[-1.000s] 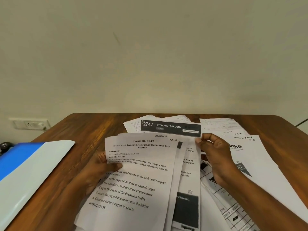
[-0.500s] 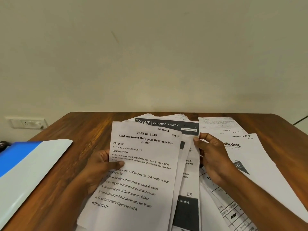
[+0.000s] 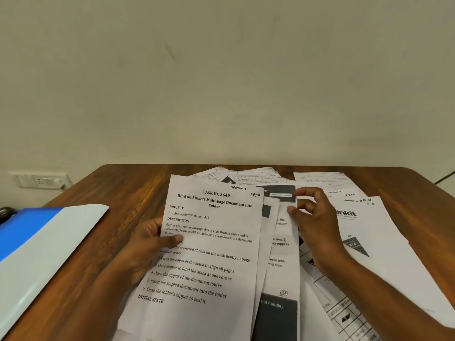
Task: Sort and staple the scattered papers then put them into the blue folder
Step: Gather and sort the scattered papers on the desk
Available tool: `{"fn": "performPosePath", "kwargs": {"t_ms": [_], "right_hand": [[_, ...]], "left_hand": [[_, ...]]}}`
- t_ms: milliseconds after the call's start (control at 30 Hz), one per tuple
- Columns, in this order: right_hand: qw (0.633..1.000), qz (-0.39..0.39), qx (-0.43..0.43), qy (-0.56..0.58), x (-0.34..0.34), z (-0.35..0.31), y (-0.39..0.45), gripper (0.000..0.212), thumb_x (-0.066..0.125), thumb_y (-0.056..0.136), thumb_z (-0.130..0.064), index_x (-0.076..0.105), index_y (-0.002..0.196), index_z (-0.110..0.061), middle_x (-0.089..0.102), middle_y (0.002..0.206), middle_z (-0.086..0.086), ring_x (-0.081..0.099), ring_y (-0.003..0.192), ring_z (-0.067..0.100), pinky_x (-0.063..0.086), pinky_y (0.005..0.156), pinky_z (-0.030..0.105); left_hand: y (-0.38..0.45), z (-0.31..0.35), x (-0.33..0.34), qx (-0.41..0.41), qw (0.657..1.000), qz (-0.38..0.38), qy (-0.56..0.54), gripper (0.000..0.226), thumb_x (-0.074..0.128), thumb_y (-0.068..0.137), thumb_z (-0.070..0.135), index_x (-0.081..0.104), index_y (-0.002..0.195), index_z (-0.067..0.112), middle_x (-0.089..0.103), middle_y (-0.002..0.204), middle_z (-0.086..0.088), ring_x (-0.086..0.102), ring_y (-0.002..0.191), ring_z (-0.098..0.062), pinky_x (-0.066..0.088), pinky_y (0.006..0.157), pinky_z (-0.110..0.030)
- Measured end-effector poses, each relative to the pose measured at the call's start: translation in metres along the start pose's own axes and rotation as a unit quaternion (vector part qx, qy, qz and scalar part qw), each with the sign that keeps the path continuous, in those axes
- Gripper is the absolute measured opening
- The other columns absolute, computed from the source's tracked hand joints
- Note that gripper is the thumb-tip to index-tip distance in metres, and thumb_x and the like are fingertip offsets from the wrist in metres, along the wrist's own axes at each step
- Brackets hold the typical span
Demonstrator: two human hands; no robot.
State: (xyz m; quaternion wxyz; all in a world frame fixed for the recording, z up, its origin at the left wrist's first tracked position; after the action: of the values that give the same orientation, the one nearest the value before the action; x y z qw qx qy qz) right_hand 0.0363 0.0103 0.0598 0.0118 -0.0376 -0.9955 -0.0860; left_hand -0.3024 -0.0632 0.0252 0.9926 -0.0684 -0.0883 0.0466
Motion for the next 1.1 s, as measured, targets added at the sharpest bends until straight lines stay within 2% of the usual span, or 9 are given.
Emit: {"fn": "performPosePath", "kwargs": {"t_ms": [100,267,367,533,667,800,900,1000,1100], "right_hand": [[1.000,-0.030,-0.003,0.001,0.002,-0.001,-0.002,0.024,0.065,0.099,-0.009,0.076,0.100,-0.030,0.077,0.102,0.001,0.075,0.097,0.024,0.063,0.078,0.043],[0.997,-0.060,0.001,-0.044,0.006,0.002,-0.006,0.004,0.076,0.093,-0.024,0.079,0.091,-0.021,0.077,0.085,0.004,0.070,0.076,0.024,0.053,0.062,0.028],[0.996,-0.051,0.015,-0.066,0.005,0.007,-0.003,0.021,0.077,0.093,-0.023,0.075,0.080,-0.008,0.061,0.071,0.019,0.051,0.064,0.025,0.045,0.056,0.032],[0.997,-0.056,0.028,-0.050,0.002,0.011,-0.001,0.027,0.079,0.091,-0.024,0.072,0.079,-0.001,0.063,0.088,0.037,0.054,0.068,0.026,0.046,0.062,0.038],[0.997,-0.061,0.036,-0.026,0.001,0.011,0.000,0.025,0.083,0.087,-0.020,0.072,0.072,-0.003,0.064,0.074,0.029,0.055,0.066,0.026,0.044,0.060,0.034],[0.998,-0.048,0.044,0.004,0.000,0.009,0.000,0.021,0.091,0.075,-0.018,0.073,0.066,-0.010,0.070,0.074,0.019,0.062,0.068,0.026,0.050,0.061,0.030],[0.998,-0.036,0.055,0.015,0.000,0.007,0.000,0.031,0.095,0.060,-0.023,0.070,0.068,-0.008,0.073,0.086,0.028,0.067,0.074,0.029,0.059,0.073,0.044],[0.998,-0.034,0.055,0.015,-0.001,0.006,-0.002,0.051,0.097,0.050,-0.032,0.065,0.073,0.002,0.070,0.097,0.034,0.067,0.079,0.031,0.059,0.087,0.057],[0.998,-0.039,0.053,0.017,0.000,0.006,-0.001,0.040,0.094,0.063,-0.025,0.069,0.077,0.003,0.073,0.085,0.025,0.065,0.075,0.027,0.060,0.070,0.041]], "left_hand": [[0.001,-0.001,-0.001,0.002,1.000,0.006,-0.010,0.047,0.072,0.081,-0.009,0.064,0.127,-0.005,0.073,0.121,-0.028,0.074,0.102,-0.047,0.066,0.074,-0.048],[0.002,-0.001,0.004,0.013,0.999,0.009,-0.030,0.048,0.071,0.079,-0.009,0.064,0.126,-0.007,0.073,0.120,-0.029,0.075,0.100,-0.046,0.066,0.074,-0.048],[0.003,-0.003,0.004,0.011,0.999,0.012,-0.030,0.048,0.073,0.078,-0.008,0.065,0.125,-0.006,0.072,0.120,-0.029,0.074,0.102,-0.048,0.066,0.078,-0.051],[0.004,-0.003,0.001,0.011,1.000,0.008,-0.027,0.049,0.073,0.080,-0.009,0.064,0.128,-0.004,0.072,0.122,-0.029,0.071,0.107,-0.051,0.063,0.084,-0.058],[0.005,-0.003,0.001,0.019,1.000,0.011,-0.018,0.049,0.074,0.079,-0.009,0.067,0.127,-0.001,0.072,0.123,-0.027,0.071,0.108,-0.051,0.062,0.086,-0.059],[0.005,-0.001,0.003,0.024,0.999,0.017,-0.018,0.047,0.075,0.079,-0.010,0.069,0.125,-0.001,0.073,0.120,-0.027,0.073,0.105,-0.049,0.065,0.081,-0.053],[0.005,0.000,0.001,0.019,0.999,0.024,-0.015,0.045,0.074,0.080,-0.009,0.069,0.125,0.000,0.074,0.120,-0.026,0.074,0.102,-0.047,0.066,0.078,-0.050],[0.005,0.000,0.001,0.019,0.999,0.028,-0.012,0.046,0.075,0.079,-0.007,0.069,0.124,0.000,0.074,0.119,-0.026,0.074,0.102,-0.047,0.066,0.079,-0.051],[0.004,0.000,0.001,0.018,0.999,0.032,-0.011,0.047,0.076,0.078,-0.006,0.069,0.124,-0.001,0.074,0.118,-0.026,0.075,0.099,-0.046,0.066,0.078,-0.051]]}}
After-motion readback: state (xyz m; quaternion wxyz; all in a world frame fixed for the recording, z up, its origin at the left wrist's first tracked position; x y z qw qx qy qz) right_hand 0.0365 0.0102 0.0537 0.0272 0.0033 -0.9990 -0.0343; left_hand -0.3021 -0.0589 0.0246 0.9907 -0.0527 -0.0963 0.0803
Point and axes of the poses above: each hand's wrist, its own y-axis towards the middle knuckle, its own x-axis out of the palm, z = x × y, the point moved 2 cm from there along y, towards the middle knuckle
